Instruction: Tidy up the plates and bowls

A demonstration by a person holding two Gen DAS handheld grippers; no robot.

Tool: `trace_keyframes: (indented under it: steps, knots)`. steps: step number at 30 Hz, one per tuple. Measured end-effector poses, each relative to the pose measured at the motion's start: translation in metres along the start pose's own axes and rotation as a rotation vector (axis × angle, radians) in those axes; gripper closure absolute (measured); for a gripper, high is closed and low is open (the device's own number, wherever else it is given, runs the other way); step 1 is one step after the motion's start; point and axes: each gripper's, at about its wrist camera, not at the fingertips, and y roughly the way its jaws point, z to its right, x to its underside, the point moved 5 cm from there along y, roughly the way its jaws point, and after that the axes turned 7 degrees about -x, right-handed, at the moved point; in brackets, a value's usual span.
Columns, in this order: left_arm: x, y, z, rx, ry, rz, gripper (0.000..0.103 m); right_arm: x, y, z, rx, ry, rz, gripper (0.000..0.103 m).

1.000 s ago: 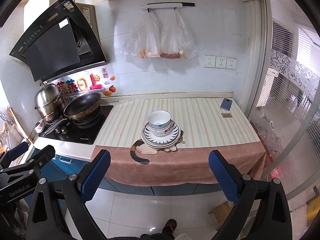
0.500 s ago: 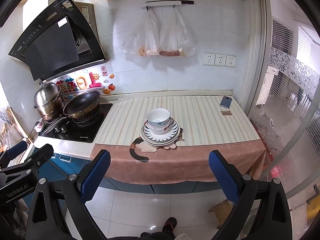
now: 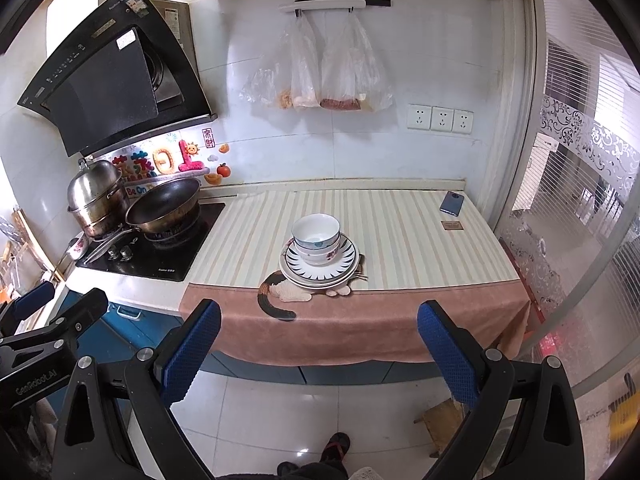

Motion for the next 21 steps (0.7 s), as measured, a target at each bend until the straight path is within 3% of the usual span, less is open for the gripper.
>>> trace_keyframes:
  steps: [21]
  knots:
    - [-0.0008, 0.0006, -0.004, -0.004, -0.004, 0.011, 0.0, -0.0044, -0.0003, 0.0068, -0.008, -0.011, 0.001, 0.002]
